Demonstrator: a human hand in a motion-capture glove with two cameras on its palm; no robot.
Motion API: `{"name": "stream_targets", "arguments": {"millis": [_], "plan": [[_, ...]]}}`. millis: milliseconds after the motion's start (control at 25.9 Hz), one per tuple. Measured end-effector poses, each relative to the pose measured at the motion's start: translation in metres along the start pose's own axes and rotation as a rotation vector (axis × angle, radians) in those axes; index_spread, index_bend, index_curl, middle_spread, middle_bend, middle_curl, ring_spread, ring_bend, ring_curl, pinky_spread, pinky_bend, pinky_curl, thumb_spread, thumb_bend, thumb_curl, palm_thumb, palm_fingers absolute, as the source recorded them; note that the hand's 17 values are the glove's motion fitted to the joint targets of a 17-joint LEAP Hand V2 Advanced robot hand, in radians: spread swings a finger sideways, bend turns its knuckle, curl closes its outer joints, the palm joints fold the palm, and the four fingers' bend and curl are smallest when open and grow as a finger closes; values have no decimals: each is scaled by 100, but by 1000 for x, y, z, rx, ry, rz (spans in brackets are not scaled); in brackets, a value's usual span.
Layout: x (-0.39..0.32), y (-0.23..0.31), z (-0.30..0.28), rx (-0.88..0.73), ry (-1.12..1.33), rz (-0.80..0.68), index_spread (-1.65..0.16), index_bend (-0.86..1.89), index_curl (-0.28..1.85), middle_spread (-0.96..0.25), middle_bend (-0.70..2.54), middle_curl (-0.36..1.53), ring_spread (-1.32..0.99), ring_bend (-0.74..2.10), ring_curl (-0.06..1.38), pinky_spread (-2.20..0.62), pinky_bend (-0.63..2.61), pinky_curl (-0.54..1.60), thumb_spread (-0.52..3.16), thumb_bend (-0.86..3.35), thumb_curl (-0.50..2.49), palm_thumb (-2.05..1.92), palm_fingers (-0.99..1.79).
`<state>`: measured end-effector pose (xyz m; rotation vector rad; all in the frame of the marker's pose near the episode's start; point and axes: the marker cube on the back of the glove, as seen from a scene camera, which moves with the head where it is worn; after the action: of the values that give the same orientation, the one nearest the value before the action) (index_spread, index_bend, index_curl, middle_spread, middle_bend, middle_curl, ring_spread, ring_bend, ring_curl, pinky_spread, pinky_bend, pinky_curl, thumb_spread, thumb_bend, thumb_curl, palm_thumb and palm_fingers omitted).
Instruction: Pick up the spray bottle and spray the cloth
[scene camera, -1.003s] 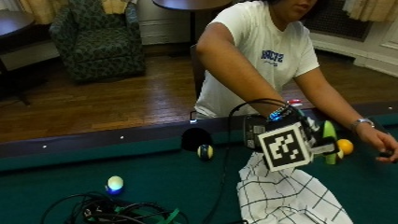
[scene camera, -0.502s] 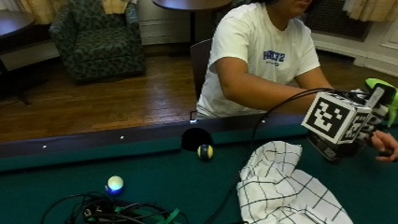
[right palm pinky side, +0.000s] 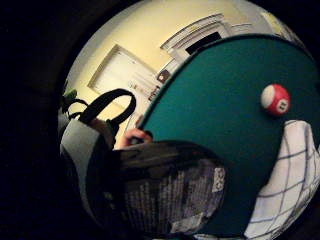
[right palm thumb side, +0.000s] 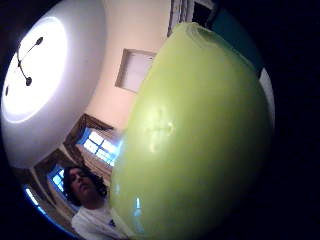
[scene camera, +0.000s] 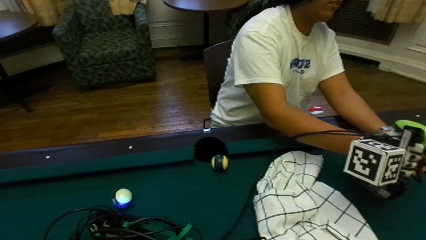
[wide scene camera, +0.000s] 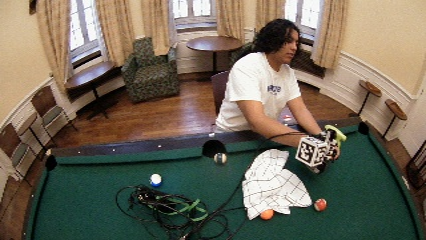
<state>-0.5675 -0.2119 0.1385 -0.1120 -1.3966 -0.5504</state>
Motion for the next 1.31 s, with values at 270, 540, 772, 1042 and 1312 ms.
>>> {"name": "stream_targets", "arguments": {"millis": [270,540,772,1042,1312], "plan": [[36,-4,28,17,-81,35,-25,42,64,-20,74,59,-21,78,52,-27,48,45,35,-3,85,95,136],[43,-21,35,15,-105,15,-25,43,65,-20,74,59,-21,78,52,-27,47,45,33,-3,85,94,136],[48,-33,43,12,-114,11,-25,44,65,-20,74,59,-21,77,52,-28,47,45,32,-3,86,93,137],[53,-29,41,-42,-128,69,-25,44,65,-20,74,59,-22,77,52,-28,47,45,32,-3,86,92,136],[64,-4,27,-175,-75,162,-27,45,62,-17,73,55,-18,63,46,-4,10,34,70,-7,73,75,93]]}}
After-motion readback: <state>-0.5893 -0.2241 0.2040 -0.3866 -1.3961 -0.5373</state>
